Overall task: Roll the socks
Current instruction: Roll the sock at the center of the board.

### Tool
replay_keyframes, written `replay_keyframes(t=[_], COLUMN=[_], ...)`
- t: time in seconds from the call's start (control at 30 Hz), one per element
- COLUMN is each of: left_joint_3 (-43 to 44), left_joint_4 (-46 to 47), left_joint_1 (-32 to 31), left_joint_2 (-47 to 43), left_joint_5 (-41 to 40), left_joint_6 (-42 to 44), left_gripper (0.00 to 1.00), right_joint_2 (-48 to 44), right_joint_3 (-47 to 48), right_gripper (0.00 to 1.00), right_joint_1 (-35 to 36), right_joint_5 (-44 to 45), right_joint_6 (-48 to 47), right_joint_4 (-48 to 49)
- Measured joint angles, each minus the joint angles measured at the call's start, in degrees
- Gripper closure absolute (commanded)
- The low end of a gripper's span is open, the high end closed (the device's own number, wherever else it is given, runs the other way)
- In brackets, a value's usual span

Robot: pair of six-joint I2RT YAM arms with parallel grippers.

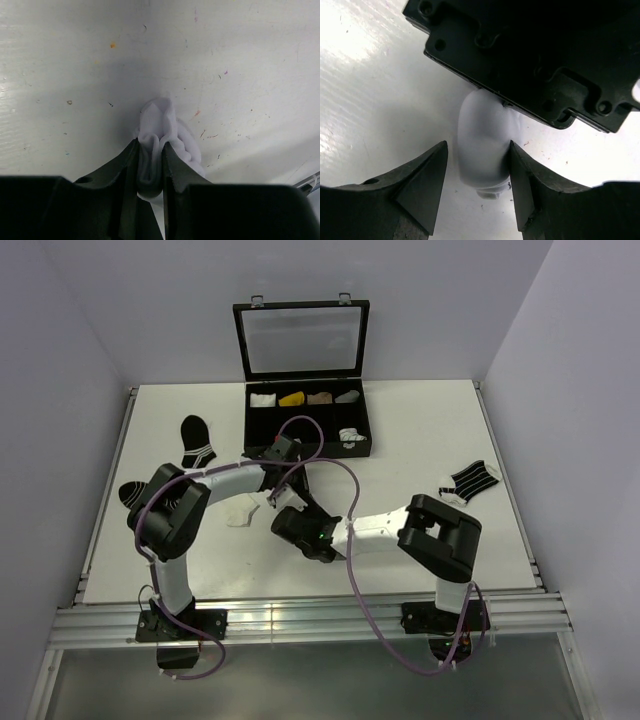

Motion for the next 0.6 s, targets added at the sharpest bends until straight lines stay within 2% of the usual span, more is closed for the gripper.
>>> replay_keyframes(t=[0.17,0.33,0.43,0.5,0.57,0.6], left_joint_3=[0.7,0.8,0.8,0.8,0.8,0.8], left_joint_4=[-1.9,-2.4,-2.4,-2.4,-2.7,-2.8], left_joint_1=[1.1,1.5,1.5,1.7,2.0,2.0], left_joint_2=[0.1,0.1,0.1,0.1,0.1,0.1], left_joint_5=[0.9,1.6,2.1,2.3,2.3,2.2], left_joint_6=[1.9,2.7,3.5,3.9,4.2,4.3], left_gripper=[0.78,0.76,0.72,0.68,0.57,0.52], right_joint_2=[2.0,2.7,3.1,3.7,3.8,3.6], right_joint_3=[3.0,4.0,4.3,5.1,5.5,5.4], right_gripper=[0.43,0.53,0.66,0.84,1.00,1.00], right_joint_1=[0.2,0.3,0.2,0.2,0.2,0.1], right_joint_5=[0.5,0.9,1.3,1.7,1.7,1.6], right_joint_6=[3.4,5.5,6.3,6.8,6.8,6.7], right_joint_4=[-3.7,-5.7,-6.3,-7.1,-7.7,-7.7])
